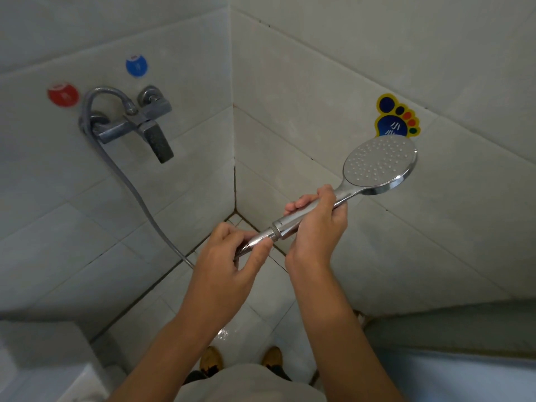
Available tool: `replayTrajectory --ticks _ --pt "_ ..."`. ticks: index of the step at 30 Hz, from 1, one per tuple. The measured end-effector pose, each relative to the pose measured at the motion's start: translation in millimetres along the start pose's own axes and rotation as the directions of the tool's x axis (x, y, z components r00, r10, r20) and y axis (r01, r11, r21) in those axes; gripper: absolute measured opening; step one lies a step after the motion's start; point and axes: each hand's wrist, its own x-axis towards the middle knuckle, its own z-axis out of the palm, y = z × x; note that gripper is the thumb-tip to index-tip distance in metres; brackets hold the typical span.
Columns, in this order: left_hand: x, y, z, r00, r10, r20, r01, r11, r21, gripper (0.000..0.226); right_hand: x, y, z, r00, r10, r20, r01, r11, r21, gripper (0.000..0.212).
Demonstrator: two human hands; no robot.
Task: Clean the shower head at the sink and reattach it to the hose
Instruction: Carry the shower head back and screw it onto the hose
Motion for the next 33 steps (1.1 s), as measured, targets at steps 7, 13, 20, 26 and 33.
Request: replayTrajectory --ticks 7,13,20,26,33 --pt "-0.7 -0.1 -0.3 1.0 0.023 -0.012 -0.023 1.0 0.02 0.025 -1.2 -2.4 -1.2 1.0 0.006 0.001 -0.006 1.0 0.017 0.013" --pt "-2.4 0.7 1.8 0.999 0.033 -0.028 -0.032 0.999 0.024 0.024 -1.6 -3.2 -2.6 1.0 0.004 0.001 -0.004 1.0 0.02 0.016" --pt "-4.6 0.4 2.1 0.999 0.028 -0.031 -0.027 1.0 0.016 0.031 -2.3 -2.2 -3.9 1.0 -0.002 0.007 0.002 1.0 0.022 0.013" --pt "-5.6 2.0 2.2 0.999 0.033 -0.028 -0.032 0.999 0.041 0.048 -2.9 -0.9 -4.0 1.0 0.011 0.006 -0.011 1.0 0.029 0.012" --pt "-4.7 -0.5 0.7 0.999 0.022 -0.044 -0.021 1.0 0.018 0.044 -2.7 -0.6 -4.1 1.0 0.008 0.001 -0.008 0.999 0.032 0.014"
